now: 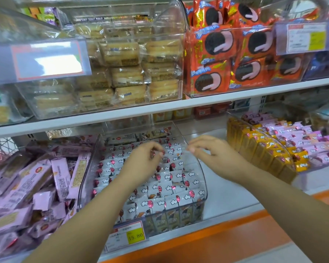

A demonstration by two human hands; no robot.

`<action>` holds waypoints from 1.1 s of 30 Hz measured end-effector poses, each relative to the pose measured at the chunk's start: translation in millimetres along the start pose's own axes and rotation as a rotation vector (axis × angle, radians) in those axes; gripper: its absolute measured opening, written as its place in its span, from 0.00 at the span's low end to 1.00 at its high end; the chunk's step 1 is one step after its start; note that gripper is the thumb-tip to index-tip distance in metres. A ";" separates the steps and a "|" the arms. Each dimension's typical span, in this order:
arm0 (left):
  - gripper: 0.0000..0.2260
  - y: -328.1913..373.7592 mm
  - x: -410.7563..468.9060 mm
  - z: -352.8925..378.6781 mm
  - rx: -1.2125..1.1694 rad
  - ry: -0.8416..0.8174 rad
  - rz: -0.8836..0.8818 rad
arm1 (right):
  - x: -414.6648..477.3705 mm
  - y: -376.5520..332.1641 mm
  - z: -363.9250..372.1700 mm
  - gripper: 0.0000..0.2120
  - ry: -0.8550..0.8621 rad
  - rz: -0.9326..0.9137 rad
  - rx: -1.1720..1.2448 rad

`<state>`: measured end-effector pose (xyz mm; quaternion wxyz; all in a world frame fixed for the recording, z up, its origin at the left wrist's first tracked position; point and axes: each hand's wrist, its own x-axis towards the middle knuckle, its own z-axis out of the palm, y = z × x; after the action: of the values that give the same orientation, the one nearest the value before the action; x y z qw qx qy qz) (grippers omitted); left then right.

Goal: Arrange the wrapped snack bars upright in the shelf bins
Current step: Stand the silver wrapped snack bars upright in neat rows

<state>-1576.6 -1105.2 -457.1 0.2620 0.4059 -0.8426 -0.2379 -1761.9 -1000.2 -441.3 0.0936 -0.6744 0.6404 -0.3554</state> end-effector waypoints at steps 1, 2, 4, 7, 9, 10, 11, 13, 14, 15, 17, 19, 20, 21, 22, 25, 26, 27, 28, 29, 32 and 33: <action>0.07 -4.8 6.6 -0.9 0.038 0.065 -0.017 | 0.0 0.4 -1.9 0.12 0.026 0.039 0.069; 0.10 -10.8 14.6 -2.0 0.088 0.111 -0.031 | 0.2 1.2 -2.5 0.11 0.030 0.077 0.118; 0.14 -22.5 31.5 -4.1 0.207 0.142 -0.051 | 1.0 4.0 -0.8 0.10 0.009 0.134 0.156; 0.18 -31.5 55.4 -5.8 0.331 0.103 -0.061 | 1.7 8.8 3.4 0.06 -0.022 0.176 0.184; 0.18 -32.6 67.2 -5.0 0.369 0.067 -0.090 | 3.0 10.6 4.0 0.06 -0.029 0.181 0.177; 0.19 -32.9 71.9 -4.3 0.386 0.054 -0.106 | 3.4 11.0 4.0 0.06 -0.032 0.187 0.177; 0.20 -32.3 76.0 -3.8 0.411 0.046 -0.128 | 3.5 10.5 3.7 0.07 -0.037 0.194 0.184; 0.22 -32.6 83.2 -1.8 0.505 0.031 -0.166 | 3.5 10.0 2.9 0.08 -0.046 0.206 0.201; 0.21 -32.7 86.2 -0.6 0.553 0.036 -0.171 | 3.7 10.2 2.7 0.09 -0.048 0.211 0.206; 0.19 -32.2 88.0 0.1 0.576 0.053 -0.169 | 3.8 10.0 2.4 0.09 -0.051 0.214 0.210; 0.15 -30.8 89.1 0.3 0.552 0.091 -0.162 | 3.3 9.8 2.1 0.09 -0.055 0.219 0.219; 0.13 -31.6 88.1 0.1 0.498 0.096 -0.164 | 2.6 9.2 1.6 0.08 -0.059 0.219 0.228; 0.13 -32.0 86.8 -0.8 0.486 0.089 -0.162 | 2.7 9.0 1.5 0.08 -0.060 0.219 0.229; 0.12 -31.7 84.8 -2.3 0.473 0.096 -0.148 | 3.2 8.8 1.6 0.08 -0.057 0.219 0.231; 0.12 -31.6 82.8 -4.2 0.448 0.119 -0.123 | 3.9 8.6 2.2 0.08 -0.048 0.219 0.237; 0.15 -19.3 65.6 -15.6 0.100 0.205 -0.066 | 7.0 6.8 3.4 0.10 0.051 0.205 0.269; 0.16 -12.3 56.4 -19.9 -0.077 0.202 -0.063 | 8.2 5.6 2.9 0.13 0.094 0.198 0.305; 0.16 -4.7 45.7 -23.2 -0.197 0.176 -0.050 | 9.2 2.9 2.1 0.16 0.129 0.192 0.362; 0.14 2.7 34.2 -24.8 -0.245 0.131 -0.029 | 10.1 -1.3 0.9 0.20 0.153 0.189 0.434; 0.12 8.8 23.2 -24.0 -0.265 0.078 0.001 | 10.6 -6.3 -0.6 0.21 0.170 0.185 0.514; 0.11 22.8 3.2 -16.6 -0.389 -0.024 0.066 | 11.0 -20.8 -3.8 0.14 0.190 0.126 0.732; 0.12 25.7 1.0 -13.9 -0.414 -0.040 0.076 | 10.5 -23.7 -4.2 0.13 0.198 0.106 0.765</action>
<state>-1582.7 -1094.3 -430.6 0.3318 0.3063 -0.7956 -0.4039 -1746.2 -1004.8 -420.6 0.2939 -0.5192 0.5017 -0.6263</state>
